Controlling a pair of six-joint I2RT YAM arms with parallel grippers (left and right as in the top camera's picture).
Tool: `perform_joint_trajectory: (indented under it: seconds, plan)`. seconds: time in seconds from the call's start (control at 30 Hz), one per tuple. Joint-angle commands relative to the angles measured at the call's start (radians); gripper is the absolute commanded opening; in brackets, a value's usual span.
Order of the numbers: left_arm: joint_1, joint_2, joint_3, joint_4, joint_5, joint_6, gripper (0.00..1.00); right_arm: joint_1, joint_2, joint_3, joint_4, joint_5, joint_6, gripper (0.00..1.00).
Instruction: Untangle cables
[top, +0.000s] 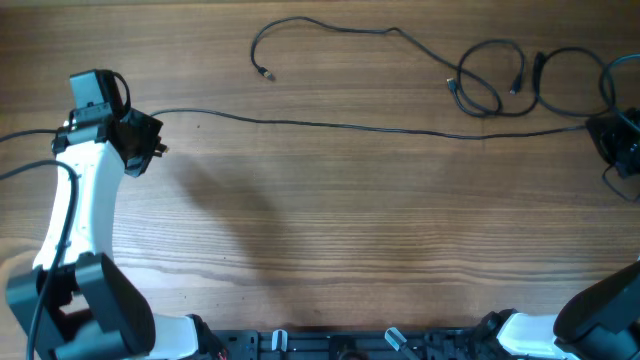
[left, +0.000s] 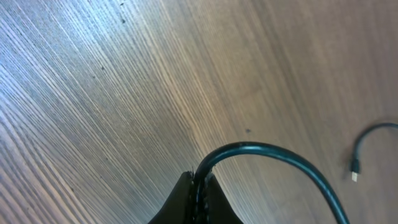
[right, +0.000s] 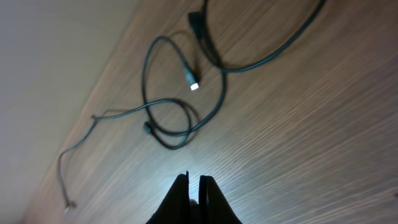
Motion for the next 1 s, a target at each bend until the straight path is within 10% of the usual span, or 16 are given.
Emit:
perform_joint_trajectory:
  seconds: [0.0,0.5,0.97]
  plan:
    - [0.056,0.042,0.004,0.016,-0.106,0.004,0.04,-0.017,0.000,0.004,0.026,0.178,0.012,0.04]
    - [0.218,0.066,0.004,0.050,-0.023,-0.051,0.04,-0.016,0.098,0.003,0.067,0.200,0.030,0.04]
    - [0.017,0.207,-0.024,0.418,0.116,-0.103,0.04,0.096,0.191,0.003,0.237,0.117,0.052,0.04]
